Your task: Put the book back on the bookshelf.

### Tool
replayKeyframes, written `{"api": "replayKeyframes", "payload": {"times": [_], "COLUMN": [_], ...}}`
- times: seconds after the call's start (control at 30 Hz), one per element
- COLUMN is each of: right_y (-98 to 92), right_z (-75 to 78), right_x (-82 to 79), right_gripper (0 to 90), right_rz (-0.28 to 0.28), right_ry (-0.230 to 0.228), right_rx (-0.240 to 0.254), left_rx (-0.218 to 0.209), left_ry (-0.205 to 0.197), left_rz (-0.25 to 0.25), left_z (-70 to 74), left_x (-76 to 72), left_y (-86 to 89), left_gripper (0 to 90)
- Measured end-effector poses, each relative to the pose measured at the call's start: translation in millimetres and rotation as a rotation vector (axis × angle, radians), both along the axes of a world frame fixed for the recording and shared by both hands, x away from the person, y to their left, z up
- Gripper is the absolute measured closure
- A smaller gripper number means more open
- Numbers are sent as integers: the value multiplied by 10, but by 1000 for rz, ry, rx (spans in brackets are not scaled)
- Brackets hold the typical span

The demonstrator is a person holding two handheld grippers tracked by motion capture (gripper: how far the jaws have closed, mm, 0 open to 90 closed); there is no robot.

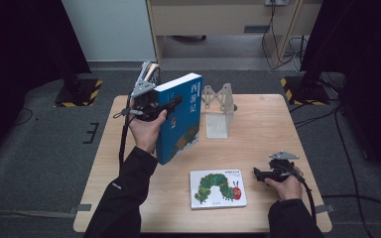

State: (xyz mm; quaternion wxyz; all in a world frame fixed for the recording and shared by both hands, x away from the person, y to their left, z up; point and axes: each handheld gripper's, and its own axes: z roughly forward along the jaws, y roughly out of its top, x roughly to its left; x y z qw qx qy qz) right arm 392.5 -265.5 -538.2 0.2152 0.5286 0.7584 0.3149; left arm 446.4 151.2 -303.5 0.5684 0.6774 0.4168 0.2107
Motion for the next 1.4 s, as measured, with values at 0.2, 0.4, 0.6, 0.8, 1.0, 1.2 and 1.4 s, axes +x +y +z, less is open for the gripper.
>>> {"api": "replayKeyframes", "payload": {"times": [0.2,0.4,0.6,0.8,1.0,1.2,1.4], "right_y": [1,-1,-1,-1,-3,-2,-3], "right_z": [-9,-9,-9,-9,-9,-9,-9], "right_x": [3,6,6,7,9,9,9], "right_gripper": [35,33,33,33,32,32,32], "right_rz": [-1,1,1,2,4,4,5], "right_ry": [-5,-4,-4,-4,-4,-2,-3], "right_rx": [3,1,2,2,2,3,2], "left_rx": [16,33,-9,9,13,17,24], "left_ry": [6,22,37,42,58,46,44], "left_rz": [44,92,132,168,180,183,191], "left_z": [63,73,7,-97,-189,-230,-318], "left_x": [210,407,557,685,829,947,1037], "left_y": [-22,-36,10,-42,-139,-257,-345], "left_gripper": [606,606,606,604,604,605,605]}}
